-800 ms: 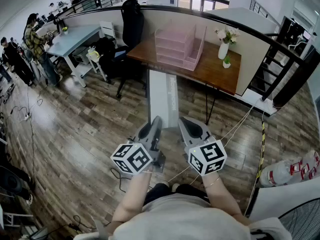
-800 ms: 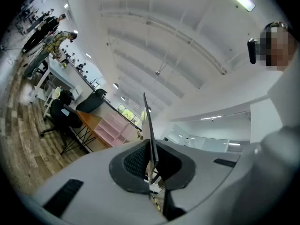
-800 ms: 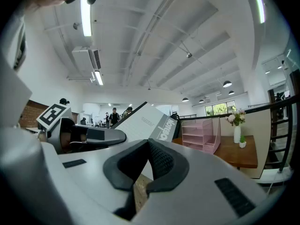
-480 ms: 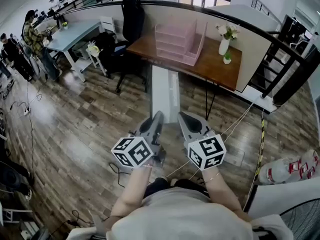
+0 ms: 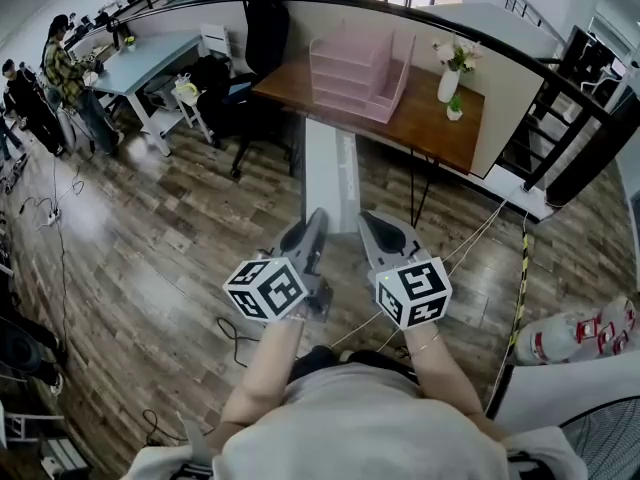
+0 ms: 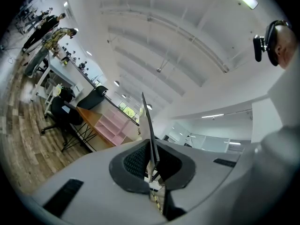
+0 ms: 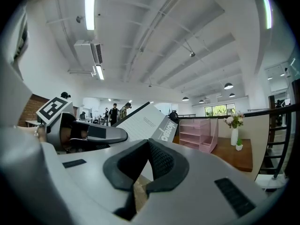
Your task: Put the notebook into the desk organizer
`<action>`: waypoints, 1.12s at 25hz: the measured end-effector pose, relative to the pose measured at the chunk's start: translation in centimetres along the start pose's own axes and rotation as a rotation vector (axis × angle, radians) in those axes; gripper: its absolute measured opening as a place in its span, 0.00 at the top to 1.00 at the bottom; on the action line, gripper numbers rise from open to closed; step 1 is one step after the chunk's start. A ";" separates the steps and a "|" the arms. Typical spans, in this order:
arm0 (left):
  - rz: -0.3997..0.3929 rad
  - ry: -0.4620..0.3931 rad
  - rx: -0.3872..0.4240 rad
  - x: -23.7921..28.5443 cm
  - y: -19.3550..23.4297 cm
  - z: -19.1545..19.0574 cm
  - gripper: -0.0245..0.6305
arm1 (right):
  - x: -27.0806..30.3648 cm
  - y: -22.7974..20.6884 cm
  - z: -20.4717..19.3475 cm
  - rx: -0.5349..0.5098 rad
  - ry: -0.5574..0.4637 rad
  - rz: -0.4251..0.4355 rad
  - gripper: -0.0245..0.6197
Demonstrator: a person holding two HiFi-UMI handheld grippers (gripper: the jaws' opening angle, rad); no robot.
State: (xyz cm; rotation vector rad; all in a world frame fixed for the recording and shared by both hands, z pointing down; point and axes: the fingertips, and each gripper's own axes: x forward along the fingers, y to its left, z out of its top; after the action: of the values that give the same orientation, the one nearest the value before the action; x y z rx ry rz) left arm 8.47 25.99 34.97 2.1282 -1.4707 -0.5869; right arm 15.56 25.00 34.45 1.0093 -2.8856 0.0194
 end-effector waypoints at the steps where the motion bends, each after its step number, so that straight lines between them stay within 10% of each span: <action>1: -0.001 -0.001 -0.001 0.0 0.0 0.0 0.93 | 0.0 -0.1 0.0 0.002 0.001 -0.001 0.95; 28: -0.019 0.032 -0.056 -0.5 5.9 1.3 0.93 | 5.0 2.2 -1.9 0.050 0.018 -0.028 0.94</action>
State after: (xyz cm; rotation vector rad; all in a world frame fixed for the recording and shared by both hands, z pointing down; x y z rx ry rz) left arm 3.25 24.52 37.57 2.1010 -1.4027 -0.5913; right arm 10.45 23.72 36.79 1.0525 -2.8675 0.0996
